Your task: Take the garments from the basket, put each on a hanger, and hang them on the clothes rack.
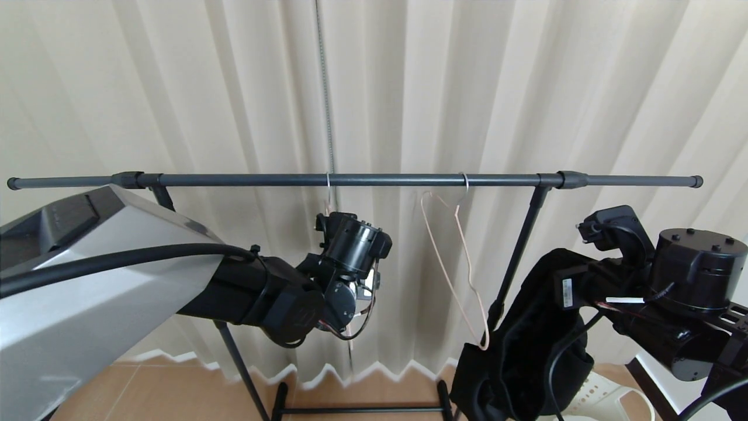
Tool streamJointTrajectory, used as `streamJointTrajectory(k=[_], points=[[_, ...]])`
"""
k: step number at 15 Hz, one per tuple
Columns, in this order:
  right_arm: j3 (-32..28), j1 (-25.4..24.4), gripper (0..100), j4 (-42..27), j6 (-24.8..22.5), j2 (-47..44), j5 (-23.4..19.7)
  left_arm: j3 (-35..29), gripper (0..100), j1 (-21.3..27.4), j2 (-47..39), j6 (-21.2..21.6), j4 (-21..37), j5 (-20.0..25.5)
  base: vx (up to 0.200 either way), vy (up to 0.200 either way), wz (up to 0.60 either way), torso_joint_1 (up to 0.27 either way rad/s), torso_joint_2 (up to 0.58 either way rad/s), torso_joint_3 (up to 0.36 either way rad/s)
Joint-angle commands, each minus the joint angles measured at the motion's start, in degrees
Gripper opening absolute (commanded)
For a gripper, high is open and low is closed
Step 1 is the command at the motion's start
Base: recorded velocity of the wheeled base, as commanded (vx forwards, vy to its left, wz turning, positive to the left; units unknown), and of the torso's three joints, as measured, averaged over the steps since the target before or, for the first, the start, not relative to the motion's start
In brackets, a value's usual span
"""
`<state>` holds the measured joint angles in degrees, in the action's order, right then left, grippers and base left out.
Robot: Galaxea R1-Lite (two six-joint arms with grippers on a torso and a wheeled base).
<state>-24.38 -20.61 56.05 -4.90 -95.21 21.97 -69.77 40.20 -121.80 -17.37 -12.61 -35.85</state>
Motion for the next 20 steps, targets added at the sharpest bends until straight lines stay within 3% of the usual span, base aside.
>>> streamJointTrajectory(k=[1,2,3,15,20], points=[[0.1,0.0,0,0.0,0.0,-0.1,0.0,1.9,100,-0.8,1.1,-0.1,-1.0,0.3,0.000,0.000,0.00,0.000,0.00,0.000],[0.2,-0.2,0,0.0,0.1,-0.2,0.0,2.1,100,-0.9,0.7,-0.4,-1.6,0.3,0.000,0.000,0.00,0.000,0.00,0.000],[0.2,-0.2,0,0.0,0.0,0.0,0.0,2.2,0,-0.8,0.3,-1.0,-2.0,0.3,0.000,0.000,0.00,0.000,0.00,0.000],[0.1,-0.1,0,0.0,0.1,-0.5,0.0,2.4,0,-0.2,4.1,0.0,-2.1,1.7,0.000,0.000,0.00,0.000,0.00,0.000],[-0.1,-0.1,0,0.0,0.1,-0.8,0.0,10.4,0,2.4,12.2,2.4,-2.1,1.7,0.000,0.000,0.00,0.000,0.00,0.000]])
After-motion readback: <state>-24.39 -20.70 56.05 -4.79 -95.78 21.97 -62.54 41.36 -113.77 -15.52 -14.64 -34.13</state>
